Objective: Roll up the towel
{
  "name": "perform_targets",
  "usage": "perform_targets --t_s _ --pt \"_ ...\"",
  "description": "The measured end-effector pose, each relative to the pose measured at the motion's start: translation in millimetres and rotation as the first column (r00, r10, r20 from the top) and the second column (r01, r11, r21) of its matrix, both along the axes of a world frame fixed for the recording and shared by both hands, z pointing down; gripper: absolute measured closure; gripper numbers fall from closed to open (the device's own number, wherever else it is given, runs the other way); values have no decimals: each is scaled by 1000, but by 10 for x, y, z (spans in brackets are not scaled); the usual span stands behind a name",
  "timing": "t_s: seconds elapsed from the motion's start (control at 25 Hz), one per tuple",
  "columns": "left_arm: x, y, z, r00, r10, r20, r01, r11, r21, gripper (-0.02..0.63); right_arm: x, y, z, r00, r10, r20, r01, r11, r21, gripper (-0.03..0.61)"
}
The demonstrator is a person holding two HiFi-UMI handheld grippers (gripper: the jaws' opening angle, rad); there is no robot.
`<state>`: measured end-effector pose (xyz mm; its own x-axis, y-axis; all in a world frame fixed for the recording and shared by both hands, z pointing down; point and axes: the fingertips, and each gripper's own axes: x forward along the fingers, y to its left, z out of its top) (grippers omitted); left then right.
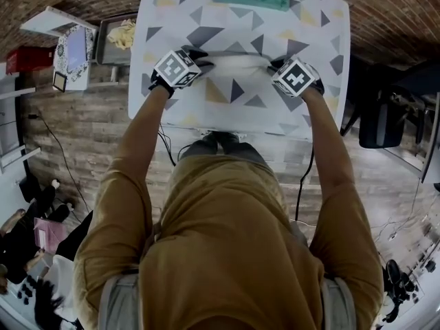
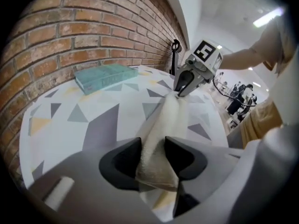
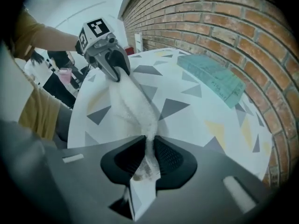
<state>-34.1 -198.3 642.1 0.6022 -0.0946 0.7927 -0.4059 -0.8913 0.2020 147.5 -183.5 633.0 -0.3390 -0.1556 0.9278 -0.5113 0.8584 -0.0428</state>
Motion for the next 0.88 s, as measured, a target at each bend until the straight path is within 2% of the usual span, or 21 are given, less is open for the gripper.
perform_targets --t_s 0.08,0.2,0.52,0.68,0.88 --pt "3 -22 -32 1000 6 6 -7 999 54 386 -10 -10 -30 1000 5 -9 -5 999 43 525" --pt "-39 -110 -133 998 -48 -38 52 994 92 373 25 -35 -105 999 49 19 -51 995 87 514" --pt "-145 -56 -213 989 -113 -92 124 985 122 373 105 4 -187 995 97 38 -102 984 149 514" --pt "-152 -92 -345 978 -144 -149 166 975 151 373 137 -27 -172 989 131 68 -141 974 179 514" --pt "-150 -113 -544 958 -174 -228 216 961 175 373 169 -92 -402 985 158 67 -169 959 228 514"
